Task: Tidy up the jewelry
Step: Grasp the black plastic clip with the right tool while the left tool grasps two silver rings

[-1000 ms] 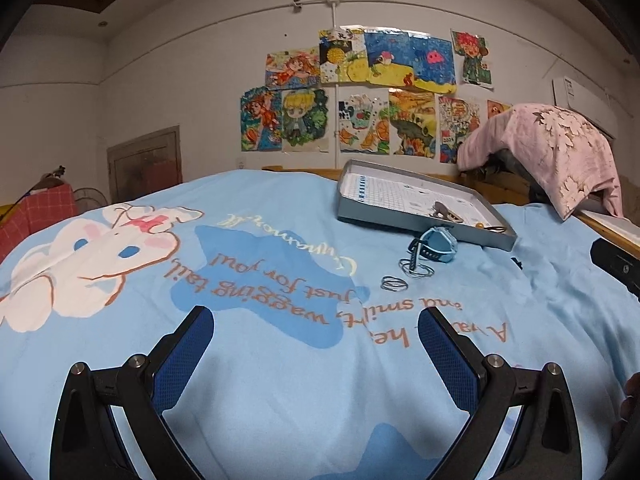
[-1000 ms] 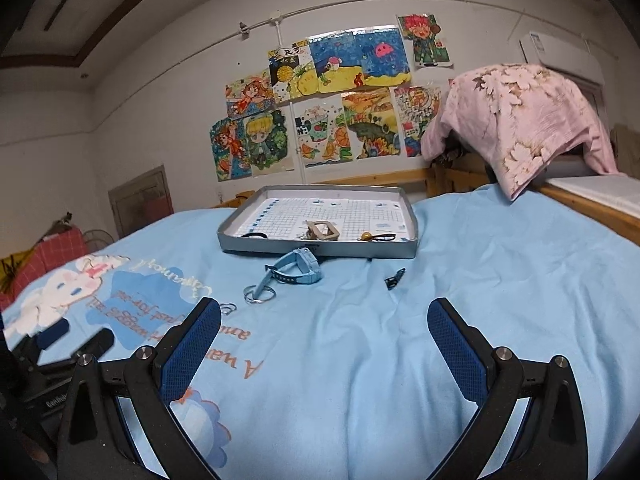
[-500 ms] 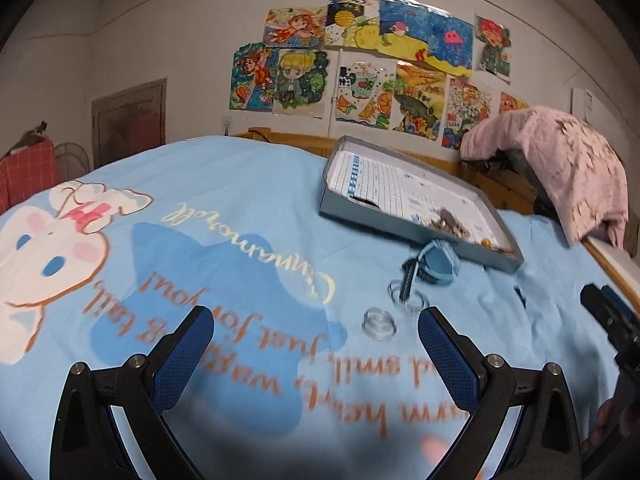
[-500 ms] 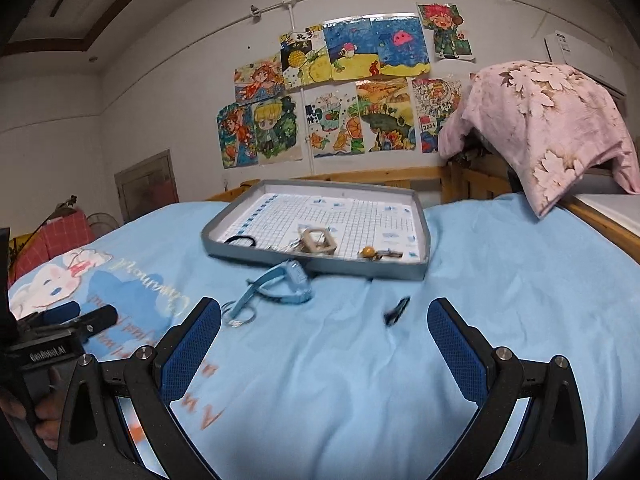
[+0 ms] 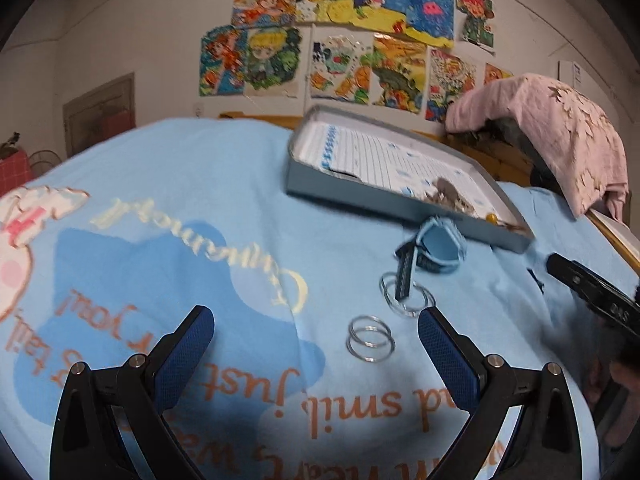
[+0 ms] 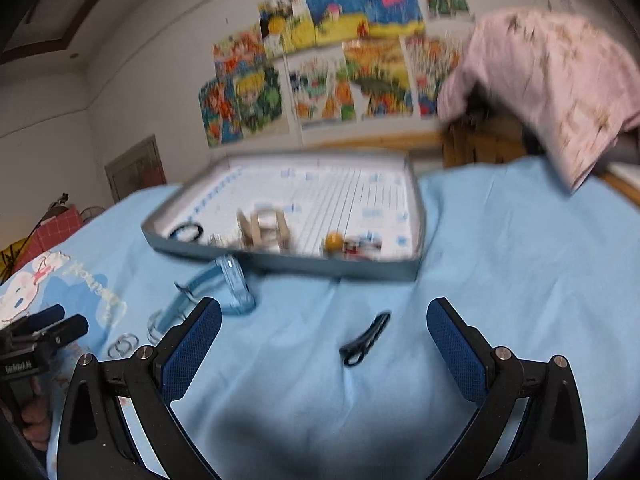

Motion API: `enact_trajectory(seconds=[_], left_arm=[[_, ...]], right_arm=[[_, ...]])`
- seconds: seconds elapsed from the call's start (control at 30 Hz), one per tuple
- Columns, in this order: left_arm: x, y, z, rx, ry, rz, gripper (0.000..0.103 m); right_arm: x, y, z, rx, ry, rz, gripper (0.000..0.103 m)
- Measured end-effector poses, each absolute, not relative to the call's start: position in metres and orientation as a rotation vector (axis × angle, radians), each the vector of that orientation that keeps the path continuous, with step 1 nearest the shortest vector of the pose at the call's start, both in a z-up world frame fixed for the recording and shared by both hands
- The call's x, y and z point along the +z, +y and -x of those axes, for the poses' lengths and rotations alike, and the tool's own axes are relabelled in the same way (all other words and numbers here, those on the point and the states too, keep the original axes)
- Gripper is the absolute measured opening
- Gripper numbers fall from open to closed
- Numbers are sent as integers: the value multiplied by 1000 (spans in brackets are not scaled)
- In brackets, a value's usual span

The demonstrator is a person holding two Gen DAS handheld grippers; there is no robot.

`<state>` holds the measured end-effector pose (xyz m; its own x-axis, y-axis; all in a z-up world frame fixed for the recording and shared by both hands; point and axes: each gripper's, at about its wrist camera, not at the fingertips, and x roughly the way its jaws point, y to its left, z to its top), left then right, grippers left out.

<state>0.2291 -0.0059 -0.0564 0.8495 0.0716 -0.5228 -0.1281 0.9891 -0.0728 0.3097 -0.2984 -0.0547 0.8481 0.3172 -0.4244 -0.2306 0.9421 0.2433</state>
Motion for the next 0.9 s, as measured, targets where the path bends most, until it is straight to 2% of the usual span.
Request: enact_trajectory(seconds=[0.1, 0.47, 0.53, 0.6, 0.73, 0.8, 0.9], left_arm=[[-65, -8, -234, 73, 569, 108, 93], [-85, -21, -252, 6, 665, 71, 65], [-86, -23, -254, -8, 678, 67, 53], [-89, -27, -258, -21, 699, 62, 50], [-90, -27, -258, -29, 701, 64, 43], [-90, -24, -257, -33, 701, 75, 40], [-90, -23, -257, -41, 699, 82, 35]], right_arm=[[-67, -292, -320, 322, 534, -193, 92], [-98, -285, -339, 358, 661, -228, 79], [-100, -283, -340, 378, 665, -248, 78], [-102, -281, -341, 400, 667, -257, 71], [-102, -275, -340, 438, 662, -253, 67], [-101, -274, -339, 455, 659, -256, 59], [-101, -274, -340, 467, 660, -264, 59]])
